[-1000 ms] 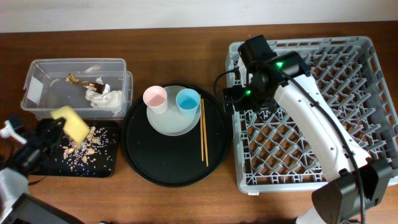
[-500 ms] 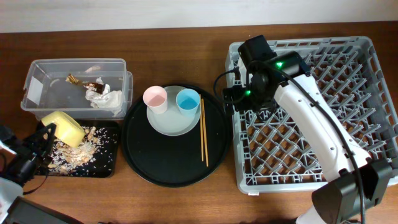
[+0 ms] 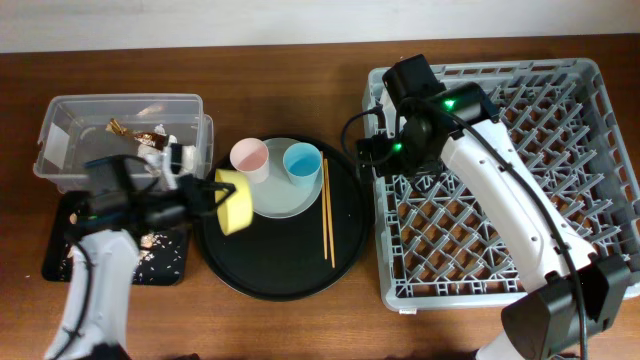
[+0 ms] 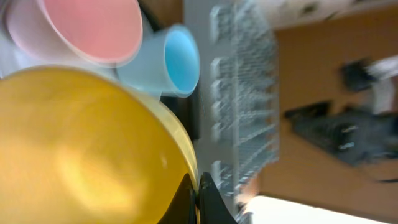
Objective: Sort waste into correct bins and load items into the dishwasher rack
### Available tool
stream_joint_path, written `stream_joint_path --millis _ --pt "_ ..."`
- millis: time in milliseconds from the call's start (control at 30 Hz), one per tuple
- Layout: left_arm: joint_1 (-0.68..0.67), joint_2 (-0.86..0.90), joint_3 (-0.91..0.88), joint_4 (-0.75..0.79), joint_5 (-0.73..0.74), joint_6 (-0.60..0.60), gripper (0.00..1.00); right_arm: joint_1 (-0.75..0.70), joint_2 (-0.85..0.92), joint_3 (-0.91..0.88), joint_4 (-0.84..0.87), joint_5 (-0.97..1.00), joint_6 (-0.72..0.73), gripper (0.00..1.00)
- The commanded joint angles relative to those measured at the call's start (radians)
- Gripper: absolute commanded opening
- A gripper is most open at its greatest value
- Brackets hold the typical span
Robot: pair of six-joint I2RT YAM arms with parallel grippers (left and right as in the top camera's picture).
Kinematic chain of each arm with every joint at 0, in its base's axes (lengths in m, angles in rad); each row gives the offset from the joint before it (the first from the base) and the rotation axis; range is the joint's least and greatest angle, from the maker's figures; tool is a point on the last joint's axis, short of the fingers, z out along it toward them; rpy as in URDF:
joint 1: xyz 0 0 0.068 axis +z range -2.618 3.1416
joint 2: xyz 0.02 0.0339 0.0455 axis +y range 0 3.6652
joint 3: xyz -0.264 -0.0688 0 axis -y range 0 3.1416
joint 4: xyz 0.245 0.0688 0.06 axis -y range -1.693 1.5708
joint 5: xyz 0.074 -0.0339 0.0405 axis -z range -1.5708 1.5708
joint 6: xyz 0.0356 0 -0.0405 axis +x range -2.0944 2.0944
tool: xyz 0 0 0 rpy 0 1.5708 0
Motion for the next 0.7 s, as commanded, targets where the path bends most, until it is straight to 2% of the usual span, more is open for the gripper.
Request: stream_joint_path --millis 0,33,67,100,167,300,333,367,400,467,533,633,667 --pt "-0.260 -0.108 0.000 -0.106 -0.550 0.001 0.00 -0.001 -0.004 0.003 0.021 -0.187 0.007 0.99" --pt "-0.323 -0.111 0.000 -0.128 -0.652 0.000 0.00 -0.001 -0.004 0.003 0.039 -0.238 0.007 0.95" --pt "-0.437 -0.102 0.000 -0.159 -0.803 -0.003 0.00 0.000 -0.004 0.003 0.075 -0.300 0.008 0.79" --pt "-0.507 -0.088 0.000 -0.171 -0.885 -0.003 0.00 0.008 -0.004 0.003 0.121 -0.314 0.007 0.67" --pt "-0.590 -0.048 0.000 -0.183 -0.986 -0.045 0.00 0.037 -0.004 0.003 0.187 -0.297 0.007 0.67" --pt "-0.603 0.034 0.000 -0.193 -0.986 -0.047 0.01 0.120 -0.004 0.003 0.241 -0.150 0.007 0.71" --pt "-0.603 0.048 0.000 -0.193 -0.986 -0.047 0.09 0.141 -0.004 0.003 0.252 -0.121 0.006 0.72" --pt "-0.603 0.048 0.000 -0.192 -0.986 -0.047 0.42 0.159 -0.004 0.003 0.265 -0.111 0.004 0.71" --pt "-0.603 0.048 0.000 -0.192 -0.986 -0.047 0.50 0.182 -0.004 0.003 0.274 -0.076 0.003 0.71" --pt "-0.595 0.034 0.008 -0.194 -0.985 -0.047 0.50 0.221 0.006 0.003 0.286 0.001 0.003 0.71" --pt "-0.548 -0.041 0.092 -0.246 -0.986 -0.047 0.50 0.256 0.029 0.000 0.326 0.004 -0.050 0.70" --pt "-0.347 -0.172 0.268 -0.327 -0.986 -0.048 0.53 0.303 0.102 -0.002 0.395 0.004 -0.122 0.60" --pt "-0.261 -0.211 0.286 -0.324 -0.992 -0.048 0.75 0.317 0.139 -0.002 0.413 0.006 -0.135 0.59"
